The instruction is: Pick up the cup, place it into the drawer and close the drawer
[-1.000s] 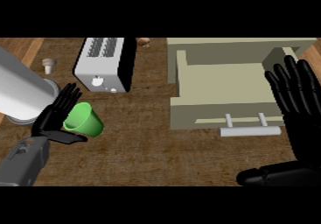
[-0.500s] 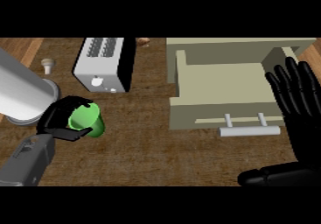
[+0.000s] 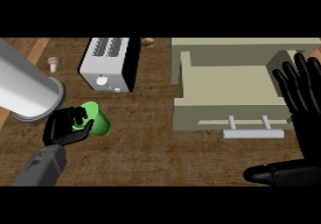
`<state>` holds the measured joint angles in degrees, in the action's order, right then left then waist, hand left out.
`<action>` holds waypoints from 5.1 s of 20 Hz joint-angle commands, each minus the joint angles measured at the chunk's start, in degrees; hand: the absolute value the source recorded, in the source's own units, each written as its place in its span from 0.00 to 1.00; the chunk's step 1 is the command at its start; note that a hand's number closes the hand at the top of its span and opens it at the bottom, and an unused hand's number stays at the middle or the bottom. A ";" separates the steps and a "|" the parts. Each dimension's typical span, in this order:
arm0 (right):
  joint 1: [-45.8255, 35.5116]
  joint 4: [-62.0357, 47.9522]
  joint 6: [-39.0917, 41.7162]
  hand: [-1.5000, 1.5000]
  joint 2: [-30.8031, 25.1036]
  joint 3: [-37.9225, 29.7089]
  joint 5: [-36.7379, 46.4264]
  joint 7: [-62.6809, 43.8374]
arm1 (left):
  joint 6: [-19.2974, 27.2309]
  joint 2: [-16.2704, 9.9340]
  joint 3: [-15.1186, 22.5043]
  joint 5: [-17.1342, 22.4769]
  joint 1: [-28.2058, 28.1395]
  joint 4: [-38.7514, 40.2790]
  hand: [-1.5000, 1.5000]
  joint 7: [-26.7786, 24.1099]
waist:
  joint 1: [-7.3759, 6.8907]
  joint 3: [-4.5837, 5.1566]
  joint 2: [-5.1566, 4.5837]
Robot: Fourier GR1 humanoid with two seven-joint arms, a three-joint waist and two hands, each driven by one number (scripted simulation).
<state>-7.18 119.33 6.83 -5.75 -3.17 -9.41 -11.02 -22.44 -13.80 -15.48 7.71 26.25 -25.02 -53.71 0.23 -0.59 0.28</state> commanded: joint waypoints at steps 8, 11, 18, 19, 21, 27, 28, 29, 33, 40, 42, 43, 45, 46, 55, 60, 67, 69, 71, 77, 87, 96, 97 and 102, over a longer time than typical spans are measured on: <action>2.03 2.68 -0.55 0.00 0.01 0.30 0.30 -2.34 | 5.96 9.40 0.58 3.96 -8.39 -16.88 1.00 -3.32 | -0.98 0.52 0.18; -2.29 -1.04 -1.27 0.00 -0.07 -1.53 0.01 -0.90 | 3.06 9.54 4.47 2.80 -10.85 -22.42 1.00 -0.74 | -1.35 0.51 0.09; 1.72 0.37 0.59 0.00 -0.52 -1.34 -0.84 -0.92 | 7.88 10.97 9.03 4.76 -10.03 -40.82 1.00 15.81 | -0.63 0.56 -0.10; 3.93 1.21 0.96 0.00 -0.74 -2.37 -1.29 -0.08 | 9.72 13.06 10.46 6.17 -10.22 -48.05 1.00 22.07 | -1.32 0.46 0.31; 2.76 1.81 -0.36 0.00 0.74 0.36 0.66 -0.94 | 10.31 12.23 11.16 7.13 -9.73 -51.26 1.00 25.59 | -0.79 0.55 0.03; 2.17 0.16 1.84 0.00 -1.55 -2.98 -2.01 -0.35 | 22.50 13.76 17.13 9.24 -4.49 -59.28 1.00 34.71 | -0.19 0.57 -0.13; 5.36 -0.08 1.40 0.00 1.18 0.52 1.80 3.44 | 18.31 12.82 13.27 8.78 -1.80 -56.64 1.00 34.64 | -0.09 0.58 -0.22; -0.10 -3.34 -1.38 0.00 2.03 1.10 3.73 2.51 | 22.21 13.21 13.25 7.39 2.91 -56.14 1.00 38.02 | -0.25 0.58 -0.26; 5.29 0.22 4.13 0.00 -1.55 -3.46 -2.46 3.96 | 25.59 13.60 14.98 6.03 7.02 -54.95 1.00 39.16 | 0.24 0.57 -0.25; 5.13 -1.61 3.51 0.00 -0.21 -1.92 -1.04 5.28 | 35.20 13.79 17.73 3.96 21.69 -46.04 1.00 42.62 | 0.81 0.56 -0.38; 2.70 -3.75 3.24 0.00 -0.74 -3.23 -1.51 4.92 | 36.15 13.79 18.91 3.78 22.19 -46.54 1.00 44.23 | 0.38 0.57 -0.33; 1.38 -0.49 -0.03 0.00 0.69 -0.39 1.29 0.52 | 36.29 13.79 19.03 4.27 23.52 -45.31 1.00 44.83 | 0.36 0.59 -0.30; 3.91 -2.66 0.20 0.00 2.69 1.65 3.83 5.31 | 37.37 13.78 21.48 5.65 24.08 -42.44 1.00 42.61 | 0.54 0.58 -0.37; 4.96 -0.01 3.37 0.00 -0.83 -2.66 -1.94 2.95 | 35.42 13.78 18.68 5.18 26.88 -38.02 1.00 42.09 | 0.88 0.57 -0.41; 0.62 0.93 0.43 0.00 -1.00 -2.74 -1.00 -1.69 | 39.36 13.79 22.32 6.61 31.07 -32.02 1.00 43.63 | 0.42 0.59 -0.29; 0.26 1.40 0.27 0.00 -0.66 -1.94 -0.89 -2.46 | 43.75 13.80 25.05 12.89 40.69 -17.71 1.00 38.50 | 1.72 0.59 -0.57; 2.38 -0.90 2.37 0.00 0.18 -0.37 1.02 3.20 | 43.17 13.80 28.33 17.89 45.77 -5.99 1.00 34.64 | 2.60 0.56 -0.85; 1.84 -4.58 4.97 0.00 -1.27 -3.25 -1.87 6.48 | 45.69 13.80 34.01 21.20 44.98 -5.79 1.00 34.14 | 3.84 0.51 -1.07; 0.76 -4.88 4.91 0.00 -1.90 -3.79 -2.31 5.24 | 44.25 13.80 32.34 20.30 49.51 -2.00 1.00 35.14 | 3.24 0.52 -1.12; -0.60 -4.33 2.86 0.00 0.42 -0.03 0.28 3.77 | 45.81 13.80 40.43 24.12 47.85 0.71 1.00 32.71 | 4.72 0.53 -1.41; -0.32 -3.46 4.39 0.00 -0.09 -0.50 -1.97 3.86 | 50.89 13.80 50.23 25.17 49.40 3.35 0.00 35.85 | 6.22 0.47 -1.68; -0.30 -4.66 5.32 0.00 0.89 -1.32 -5.40 4.94 | 47.91 13.80 47.15 33.54 49.32 -0.65 0.00 29.73 | 5.92 0.51 -1.78; -1.54 -4.71 5.07 0.00 0.46 -1.67 -6.41 3.07 | 48.09 13.80 47.23 34.62 49.04 -1.82 0.00 30.08 | 4.99 0.54 -1.46; 1.80 -1.97 7.62 0.00 -1.37 -3.87 -11.33 1.51 | 46.42 13.80 45.44 37.40 47.84 -4.67 0.00 25.83 | 3.07 0.55 -0.79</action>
<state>-7.36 116.22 12.73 -5.99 -5.54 -17.46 -8.63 24.69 -0.01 30.55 42.57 75.05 -27.26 -25.84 4.29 -0.04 -0.90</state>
